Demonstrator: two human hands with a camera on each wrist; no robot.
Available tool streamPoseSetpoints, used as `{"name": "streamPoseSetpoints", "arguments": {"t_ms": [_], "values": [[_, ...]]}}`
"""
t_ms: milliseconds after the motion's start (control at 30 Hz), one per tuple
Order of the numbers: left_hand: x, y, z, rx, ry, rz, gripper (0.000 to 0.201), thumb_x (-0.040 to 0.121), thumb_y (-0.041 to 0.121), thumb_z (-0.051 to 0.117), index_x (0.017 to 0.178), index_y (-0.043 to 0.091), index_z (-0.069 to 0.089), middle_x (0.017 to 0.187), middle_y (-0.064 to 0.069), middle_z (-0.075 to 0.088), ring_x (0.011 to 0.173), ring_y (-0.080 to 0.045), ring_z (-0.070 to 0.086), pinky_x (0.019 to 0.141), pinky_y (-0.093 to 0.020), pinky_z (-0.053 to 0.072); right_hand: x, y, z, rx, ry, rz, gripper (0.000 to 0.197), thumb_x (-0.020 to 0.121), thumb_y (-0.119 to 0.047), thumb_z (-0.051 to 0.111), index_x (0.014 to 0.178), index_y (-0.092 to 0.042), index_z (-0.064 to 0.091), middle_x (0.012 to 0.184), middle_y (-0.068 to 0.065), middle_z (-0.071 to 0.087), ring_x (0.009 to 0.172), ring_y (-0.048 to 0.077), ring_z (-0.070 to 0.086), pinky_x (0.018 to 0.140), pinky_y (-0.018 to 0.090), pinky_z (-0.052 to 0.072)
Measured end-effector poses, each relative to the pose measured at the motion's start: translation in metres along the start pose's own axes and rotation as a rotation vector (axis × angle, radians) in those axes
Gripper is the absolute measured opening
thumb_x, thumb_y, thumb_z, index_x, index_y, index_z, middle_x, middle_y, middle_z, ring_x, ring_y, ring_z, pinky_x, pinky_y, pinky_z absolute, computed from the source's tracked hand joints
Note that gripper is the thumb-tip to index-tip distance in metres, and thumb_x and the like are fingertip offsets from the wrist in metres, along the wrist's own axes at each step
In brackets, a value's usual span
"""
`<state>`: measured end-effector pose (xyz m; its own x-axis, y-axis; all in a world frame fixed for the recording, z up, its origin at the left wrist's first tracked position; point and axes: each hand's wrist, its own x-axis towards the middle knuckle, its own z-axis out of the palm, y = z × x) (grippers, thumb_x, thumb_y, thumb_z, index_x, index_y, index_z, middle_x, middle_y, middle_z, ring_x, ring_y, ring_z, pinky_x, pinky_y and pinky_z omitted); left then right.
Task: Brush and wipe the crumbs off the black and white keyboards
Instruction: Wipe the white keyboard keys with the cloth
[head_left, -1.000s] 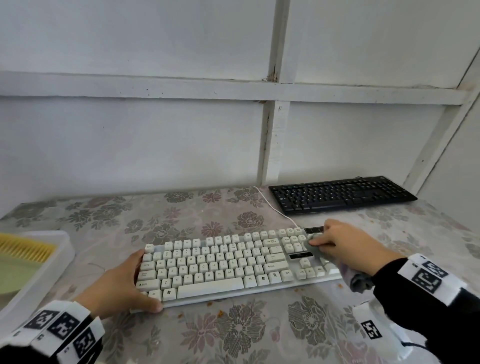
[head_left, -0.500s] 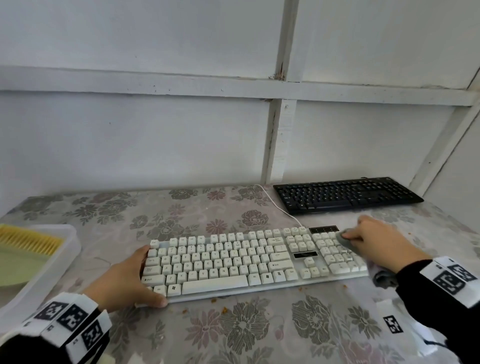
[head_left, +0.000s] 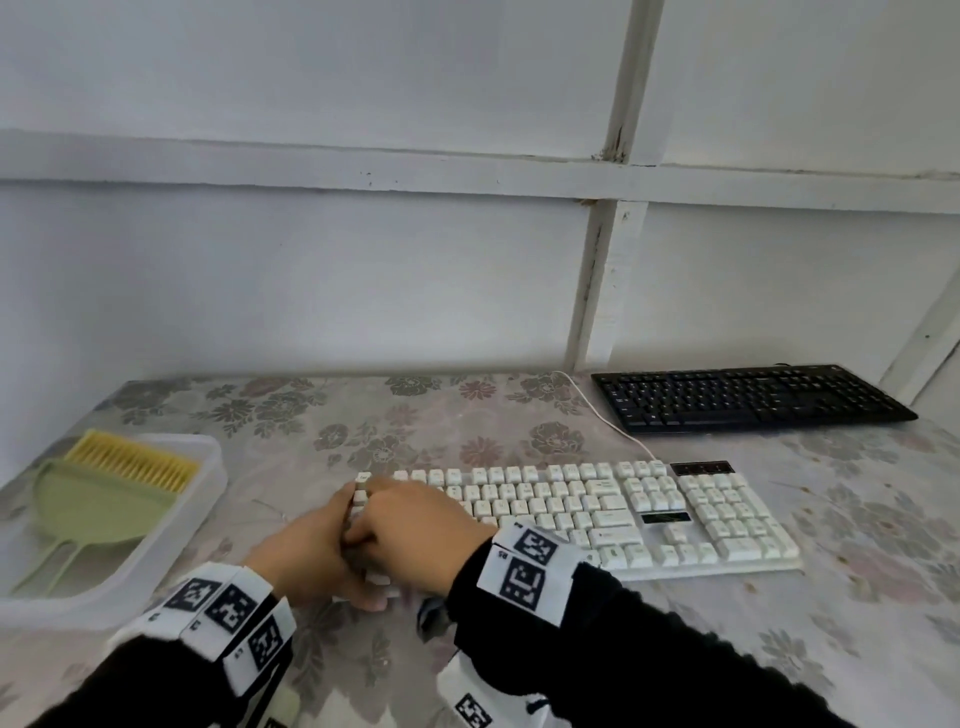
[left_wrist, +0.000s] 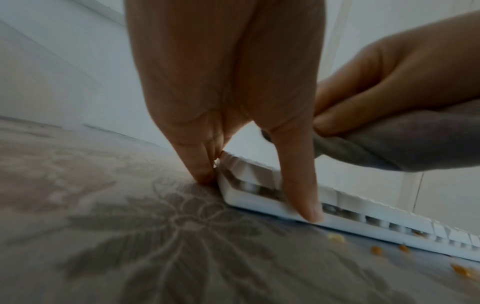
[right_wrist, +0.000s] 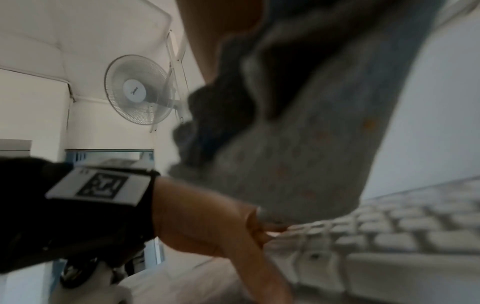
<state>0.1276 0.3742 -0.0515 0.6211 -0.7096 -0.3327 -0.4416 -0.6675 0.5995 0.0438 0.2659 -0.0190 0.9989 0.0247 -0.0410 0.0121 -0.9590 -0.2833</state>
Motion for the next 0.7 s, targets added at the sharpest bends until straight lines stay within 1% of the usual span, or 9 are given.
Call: {"name": "streamPoseSetpoints", "arguments": {"t_ms": [33,100,200,300,433,533,567,600,700], "values": [[0.0,-0.001,0.0,0.016,-0.004,0.001,0.122,0.048,0.023,0.089,0.145,0.029,0.015,0.12,0.007,0.059,0.112,-0.015,0.054,0.094,-0.032,0.045,0.004,-0.002,0.005,-0.027,-0.023,0.009,0.023,0.088,-0.011,0.057,0.107,-0.009,0.071,0.113,0.013,0.057,0.091,0.033,0.058,0.072,0.033,0.045],[0.0,-0.002,-0.001,0.016,-0.001,0.012,0.119,0.048,0.019,0.089,0.144,0.029,0.018,0.12,0.007,0.059,0.112,-0.014,0.054,0.094,-0.032,0.045,0.006,-0.002,0.009,-0.045,-0.031,0.033,0.026,0.089,-0.016,0.057,0.111,-0.007,0.068,0.119,0.012,0.053,0.098,0.035,0.057,0.075,0.035,0.045],[-0.001,-0.001,0.0,-0.033,-0.003,0.029,0.115,0.052,0.013,0.088,0.144,0.027,0.019,0.121,0.01,0.054,0.111,-0.01,0.05,0.089,-0.022,0.038,-0.003,0.004,0.004,-0.028,-0.015,0.03,0.032,0.091,-0.025,0.055,0.113,-0.006,0.067,0.11,0.01,0.048,0.098,0.034,0.054,0.073,0.036,0.043],[-0.001,0.0,-0.001,-0.081,-0.004,0.032,0.12,0.05,0.012,0.089,0.145,0.025,0.017,0.119,0.011,0.053,0.112,-0.01,0.05,0.092,-0.021,0.037,-0.015,0.008,-0.001,-0.071,0.005,0.021,0.029,0.093,-0.022,0.052,0.111,-0.006,0.068,0.095,0.005,0.036,0.095,0.034,0.053,0.067,0.034,0.034],[-0.001,-0.004,-0.002,-0.119,-0.01,0.012,0.127,0.045,0.014,0.091,0.147,0.024,0.016,0.124,0.01,0.053,0.114,-0.011,0.05,0.098,-0.024,0.037,-0.023,0.016,-0.005,-0.061,0.035,0.025,0.026,0.091,-0.016,0.05,0.105,0.0,0.067,0.092,0.005,0.036,0.084,0.031,0.05,0.055,0.027,0.026],[-0.001,-0.004,-0.002,-0.134,-0.014,0.007,0.128,0.045,0.016,0.091,0.148,0.025,0.015,0.123,0.012,0.053,0.115,-0.011,0.05,0.1,-0.025,0.037,-0.026,0.021,-0.004,-0.075,0.033,0.038,0.022,0.09,-0.011,0.052,0.101,0.001,0.066,0.092,0.005,0.036,0.089,0.033,0.054,0.058,0.029,0.031],[-0.002,-0.003,-0.002,-0.13,-0.016,0.004,0.127,0.047,0.015,0.091,0.147,0.025,0.014,0.122,0.013,0.052,0.115,-0.01,0.05,0.1,-0.024,0.037,-0.027,0.024,-0.003,-0.082,0.035,0.043,0.019,0.089,-0.008,0.053,0.1,0.001,0.067,0.091,0.004,0.036,0.089,0.034,0.055,0.055,0.029,0.031],[-0.002,-0.003,-0.002,-0.131,-0.016,0.003,0.126,0.048,0.015,0.091,0.147,0.026,0.013,0.121,0.014,0.051,0.115,-0.01,0.049,0.099,-0.023,0.036,-0.028,0.027,-0.002,-0.083,0.04,0.049,0.018,0.088,-0.006,0.055,0.099,0.0,0.067,0.09,0.003,0.036,0.088,0.033,0.056,0.052,0.026,0.03],[-0.002,-0.002,-0.002,-0.143,-0.015,0.005,0.124,0.049,0.012,0.09,0.147,0.026,0.015,0.12,0.014,0.051,0.115,-0.009,0.048,0.099,-0.022,0.035,-0.035,0.037,-0.003,-0.079,0.035,0.07,0.018,0.087,-0.007,0.055,0.097,0.0,0.068,0.09,0.002,0.037,0.079,0.029,0.051,0.054,0.022,0.031]]}}
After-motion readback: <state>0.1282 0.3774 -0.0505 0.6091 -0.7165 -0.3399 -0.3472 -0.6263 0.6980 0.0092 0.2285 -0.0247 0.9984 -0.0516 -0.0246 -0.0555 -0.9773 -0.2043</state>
